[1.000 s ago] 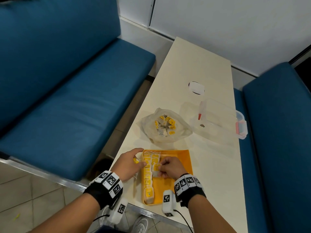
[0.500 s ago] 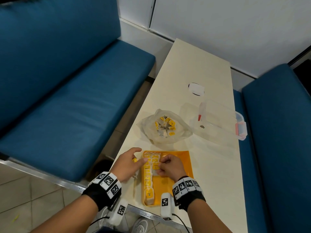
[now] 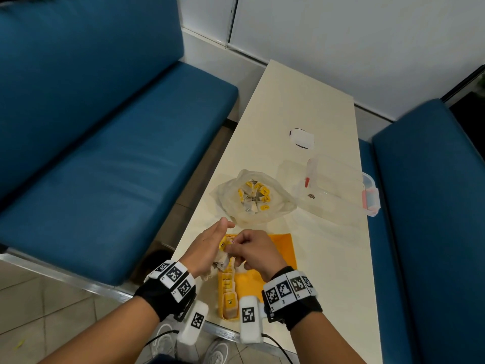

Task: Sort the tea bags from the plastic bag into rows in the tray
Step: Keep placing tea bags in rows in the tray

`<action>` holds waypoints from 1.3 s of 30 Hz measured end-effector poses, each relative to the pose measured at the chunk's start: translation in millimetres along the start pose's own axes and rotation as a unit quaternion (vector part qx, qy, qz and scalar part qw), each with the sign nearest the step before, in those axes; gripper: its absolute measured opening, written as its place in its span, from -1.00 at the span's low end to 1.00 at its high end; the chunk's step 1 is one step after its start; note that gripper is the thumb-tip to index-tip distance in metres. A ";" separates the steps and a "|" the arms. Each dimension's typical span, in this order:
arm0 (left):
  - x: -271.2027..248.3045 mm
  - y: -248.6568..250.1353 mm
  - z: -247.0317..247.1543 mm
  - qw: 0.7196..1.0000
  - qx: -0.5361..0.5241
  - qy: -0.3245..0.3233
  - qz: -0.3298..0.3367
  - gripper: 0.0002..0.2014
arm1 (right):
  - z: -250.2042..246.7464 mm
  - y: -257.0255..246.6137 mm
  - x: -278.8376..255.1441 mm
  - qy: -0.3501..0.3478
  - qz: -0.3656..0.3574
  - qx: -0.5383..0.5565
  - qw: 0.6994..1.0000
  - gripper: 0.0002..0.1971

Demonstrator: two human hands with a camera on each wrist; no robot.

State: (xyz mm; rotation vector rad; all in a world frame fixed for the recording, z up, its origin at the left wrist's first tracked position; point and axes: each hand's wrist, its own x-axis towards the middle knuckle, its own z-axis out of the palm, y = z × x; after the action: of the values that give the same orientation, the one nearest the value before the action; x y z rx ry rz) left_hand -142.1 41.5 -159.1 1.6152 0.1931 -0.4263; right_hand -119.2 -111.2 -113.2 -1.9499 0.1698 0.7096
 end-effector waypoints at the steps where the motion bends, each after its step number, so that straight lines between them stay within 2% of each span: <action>1: -0.1 0.4 -0.9 1.000 -0.005 -0.002 0.000 -0.23 | -1.0 -0.8 1.0 0.011 0.003 0.013 1.000 -0.85; 7: -7.4 2.7 -3.9 0.994 -0.110 -0.028 0.002 -0.73 | -9.3 -2.4 5.9 0.037 0.001 0.082 0.996 -0.88; 9: -11.3 4.5 -6.1 0.988 -0.148 -0.036 -0.011 -0.80 | -11.4 -1.7 7.3 0.052 -0.016 0.100 0.994 -0.86; 16: -8.6 0.2 -9.5 0.991 -0.130 -0.035 -0.008 -0.88 | -8.2 1.0 8.5 0.064 -0.084 0.108 0.989 -0.91; 22: -11.6 0.3 -16.7 0.993 -0.114 -0.019 -0.020 -0.79 | -31.4 6.1 9.2 0.083 -0.113 0.055 0.989 -0.90; 25: -14.7 2.3 -23.0 0.995 -0.089 0.006 -0.033 -0.83 | -47.3 18.6 12.4 0.099 -0.103 -0.038 0.989 -0.91; 36: -7.3 -11.0 -22.7 0.997 -0.046 0.045 -0.032 -0.87 | -51.8 49.6 12.1 0.038 -0.011 0.131 0.991 -0.90; 39: -4.4 -16.8 -22.1 0.997 -0.031 0.054 -0.034 -0.83 | -50.1 55.2 16.3 0.027 0.010 0.113 0.993 -0.88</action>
State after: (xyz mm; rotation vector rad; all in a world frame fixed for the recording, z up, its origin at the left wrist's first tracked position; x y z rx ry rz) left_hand -149.0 65.5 -172.1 1.5749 0.3404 -0.3812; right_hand -108.3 -177.6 -149.1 -1.7530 0.2897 0.6230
